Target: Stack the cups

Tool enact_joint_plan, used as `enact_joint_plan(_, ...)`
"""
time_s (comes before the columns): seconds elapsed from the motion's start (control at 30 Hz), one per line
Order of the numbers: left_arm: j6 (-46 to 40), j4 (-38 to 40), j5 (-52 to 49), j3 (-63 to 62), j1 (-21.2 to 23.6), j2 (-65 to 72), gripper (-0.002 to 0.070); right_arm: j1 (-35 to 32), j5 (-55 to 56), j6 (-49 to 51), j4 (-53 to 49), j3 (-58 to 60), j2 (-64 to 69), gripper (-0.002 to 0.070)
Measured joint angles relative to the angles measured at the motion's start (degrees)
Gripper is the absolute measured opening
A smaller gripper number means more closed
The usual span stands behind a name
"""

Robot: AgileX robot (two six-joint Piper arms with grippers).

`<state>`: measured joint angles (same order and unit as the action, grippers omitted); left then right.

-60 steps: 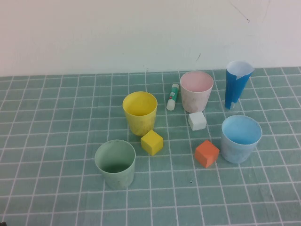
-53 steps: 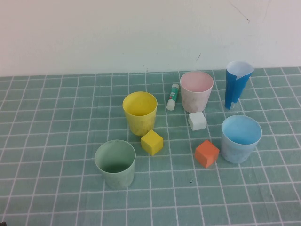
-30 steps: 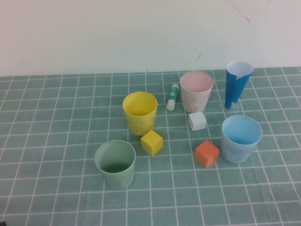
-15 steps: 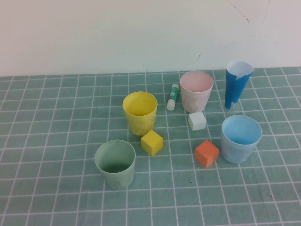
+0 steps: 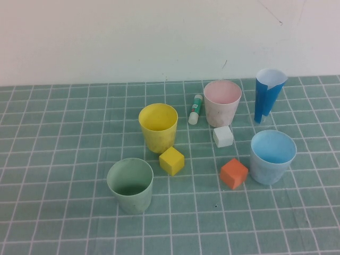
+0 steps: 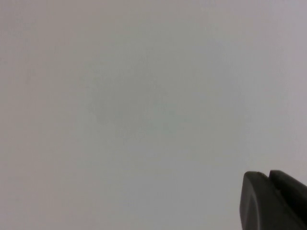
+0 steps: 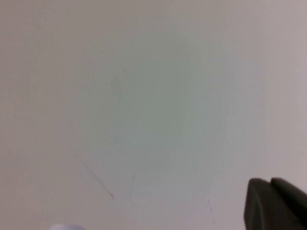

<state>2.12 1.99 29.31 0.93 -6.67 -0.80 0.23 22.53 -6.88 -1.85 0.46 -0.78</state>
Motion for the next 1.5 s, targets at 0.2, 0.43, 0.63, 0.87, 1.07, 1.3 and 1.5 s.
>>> enact_joint_plan(0.2,0.00,0.13,-23.53,-11.16,0.00,0.61,-0.0002,0.00,-23.55,-3.07,0.03,-12.37,0.33,-0.0001)
enact_joint_plan(0.43,-0.08,1.33,-47.02,-25.81,0.00,15.00,-0.0002,0.00,-37.22,-8.30,0.03,-21.03,9.32,-0.0001)
enact_joint_plan(0.63,-8.97,11.42,-59.97,-37.06,-0.32,32.61,-0.0002,0.00,-41.12,-8.91,1.85,-21.28,16.88,-0.0001)
enact_joint_plan(0.87,-23.93,24.27,-66.32,-47.13,-0.48,51.84,-0.0002,0.00,-42.44,-14.47,3.10,-21.36,23.53,-0.0001)
enact_joint_plan(1.07,-34.67,26.37,-67.24,-53.41,-3.00,64.47,-0.0002,0.00,-45.69,-23.07,6.29,-21.36,26.34,-0.0002)
enact_joint_plan(1.3,-38.92,25.77,-68.45,-58.05,-10.18,77.76,0.0146,0.00,-45.87,-27.43,8.32,-21.36,27.96,-0.0002)
enact_joint_plan(1.5,-36.56,23.37,-67.80,-61.45,-10.75,85.51,0.0463,0.00,-44.91,-27.89,9.88,-20.69,28.44,-0.0002)
